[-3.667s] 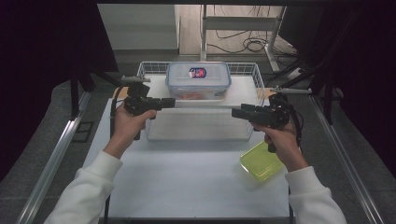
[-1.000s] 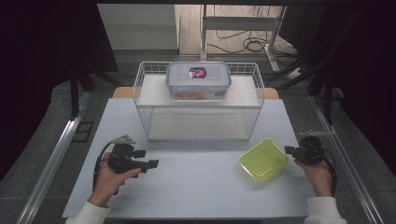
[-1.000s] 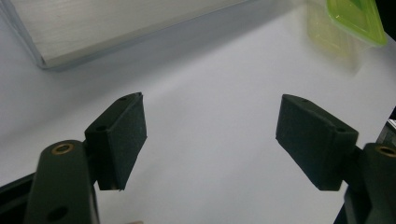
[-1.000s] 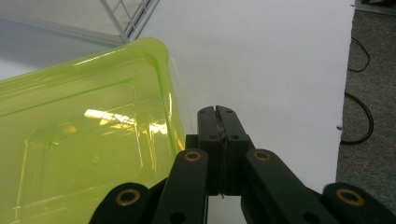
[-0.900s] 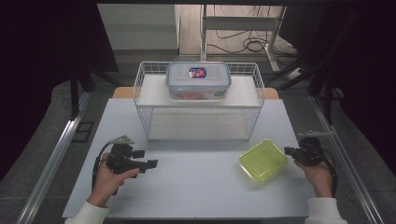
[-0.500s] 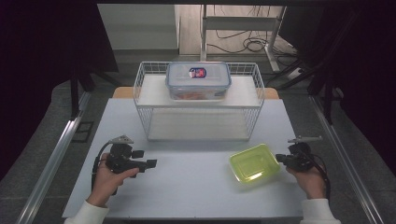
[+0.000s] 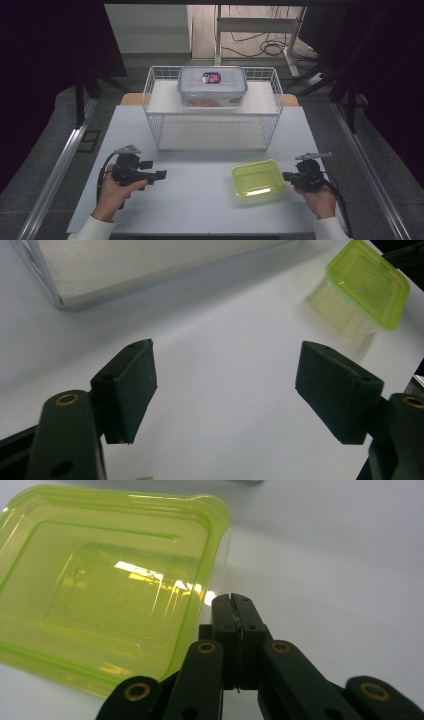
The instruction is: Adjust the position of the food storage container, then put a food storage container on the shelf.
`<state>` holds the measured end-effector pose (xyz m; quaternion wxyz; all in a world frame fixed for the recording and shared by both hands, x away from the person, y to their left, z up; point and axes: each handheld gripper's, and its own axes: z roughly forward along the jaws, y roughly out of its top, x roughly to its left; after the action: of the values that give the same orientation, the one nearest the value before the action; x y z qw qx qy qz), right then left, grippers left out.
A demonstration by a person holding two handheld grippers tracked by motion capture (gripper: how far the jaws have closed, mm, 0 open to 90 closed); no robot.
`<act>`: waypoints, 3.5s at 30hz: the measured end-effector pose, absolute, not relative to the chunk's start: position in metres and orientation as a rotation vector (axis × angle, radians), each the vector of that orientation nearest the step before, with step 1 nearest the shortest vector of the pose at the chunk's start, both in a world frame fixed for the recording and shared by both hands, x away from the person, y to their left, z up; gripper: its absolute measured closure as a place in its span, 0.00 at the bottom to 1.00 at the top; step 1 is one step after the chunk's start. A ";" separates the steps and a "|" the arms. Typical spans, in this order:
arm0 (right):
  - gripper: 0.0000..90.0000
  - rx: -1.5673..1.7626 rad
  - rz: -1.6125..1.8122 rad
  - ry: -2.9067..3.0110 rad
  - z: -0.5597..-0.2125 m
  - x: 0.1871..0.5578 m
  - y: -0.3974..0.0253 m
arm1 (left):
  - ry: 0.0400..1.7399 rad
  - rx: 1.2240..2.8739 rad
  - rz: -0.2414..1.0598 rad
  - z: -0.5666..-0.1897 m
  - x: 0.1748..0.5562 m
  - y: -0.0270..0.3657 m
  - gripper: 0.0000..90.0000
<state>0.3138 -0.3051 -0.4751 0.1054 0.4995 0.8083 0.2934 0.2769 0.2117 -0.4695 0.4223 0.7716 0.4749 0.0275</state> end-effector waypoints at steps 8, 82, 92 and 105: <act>0.99 1.431 0.882 2.420 -0.475 0.306 -0.283 | 1.187 1.940 0.065 -0.471 0.277 0.209 0.27; 0.54 1.334 1.246 2.431 -0.473 0.306 -0.217 | 1.174 1.897 0.061 -0.475 0.273 0.195 0.27; 0.44 1.367 1.295 2.441 -0.474 0.307 -0.217 | 1.173 1.916 0.027 -0.481 0.274 0.186 0.26; 0.41 1.413 1.336 2.458 -0.478 0.312 -0.213 | 1.193 1.881 -0.090 -0.499 0.286 0.162 0.25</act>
<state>0.3118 -0.2128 -0.4782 0.0037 0.4507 0.7843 0.4264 0.2861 0.1624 -0.4987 0.4404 0.7576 0.4804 -0.0362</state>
